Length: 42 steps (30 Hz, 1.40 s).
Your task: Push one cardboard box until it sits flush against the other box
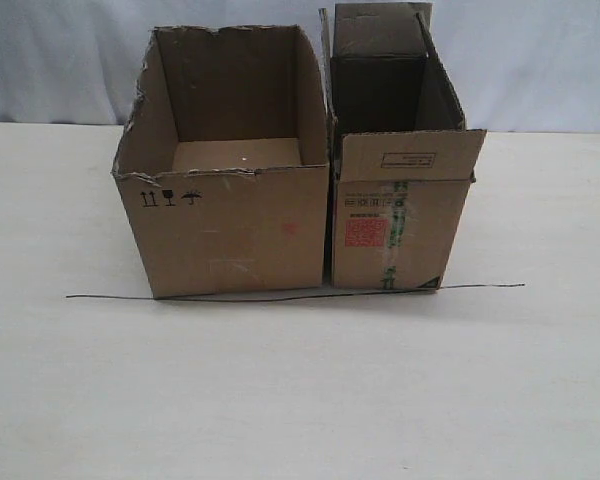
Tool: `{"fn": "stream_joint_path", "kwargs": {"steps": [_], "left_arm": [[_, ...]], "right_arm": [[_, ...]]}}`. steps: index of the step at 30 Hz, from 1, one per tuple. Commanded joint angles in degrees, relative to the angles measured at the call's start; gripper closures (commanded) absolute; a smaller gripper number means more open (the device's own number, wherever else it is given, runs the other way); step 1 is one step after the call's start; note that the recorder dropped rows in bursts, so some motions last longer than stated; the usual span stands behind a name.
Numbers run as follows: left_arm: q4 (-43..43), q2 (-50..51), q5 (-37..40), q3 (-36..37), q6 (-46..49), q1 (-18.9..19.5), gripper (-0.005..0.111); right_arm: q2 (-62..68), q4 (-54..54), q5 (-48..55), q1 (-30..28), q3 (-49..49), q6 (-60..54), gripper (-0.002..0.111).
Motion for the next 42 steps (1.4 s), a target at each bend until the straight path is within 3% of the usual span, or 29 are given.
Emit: {"fn": "stream_joint_path", "kwargs": {"steps": [1,3,4,8,14,22,31,38,42], "left_arm": [[-41.2,-0.2,6.7,2.1,46.8,-0.3,0.107],[-38.7,-0.2,11.6,2.1,60.0,-0.1,0.107],[-36.2,-0.2,13.7,2.1,60.6,0.4,0.107],[-27.7,-0.2,24.0,2.1,51.3,5.1,0.107],[-28.0,-0.2,23.7,2.1,51.0,10.2,0.107],[-26.2,-0.2,24.2,2.1,51.1,10.1,0.107],[-21.0,-0.2,24.9,2.1,51.5,5.6,0.107],[-27.3,-0.2,25.6,2.1,62.0,5.4,0.107],[-27.3,-0.2,25.6,2.1,62.8,5.4,0.107]], "right_arm": [[-0.2,0.3,-0.3,0.2,0.3,-0.6,0.103],[-0.2,0.3,-0.3,0.2,0.3,-0.6,0.103],[-0.2,0.3,-0.3,0.2,0.3,-0.6,0.103],[-0.2,0.3,-0.3,0.2,0.3,-0.6,0.103],[-0.2,0.3,-0.3,0.2,0.3,-0.6,0.103],[-0.2,0.3,-0.3,0.2,0.3,-0.6,0.103],[-0.2,0.3,-0.3,0.2,0.3,-0.6,0.103],[-0.2,0.3,-0.3,0.2,0.3,-0.6,0.103],[-0.2,0.3,-0.3,0.2,0.3,-0.6,0.103]]}}
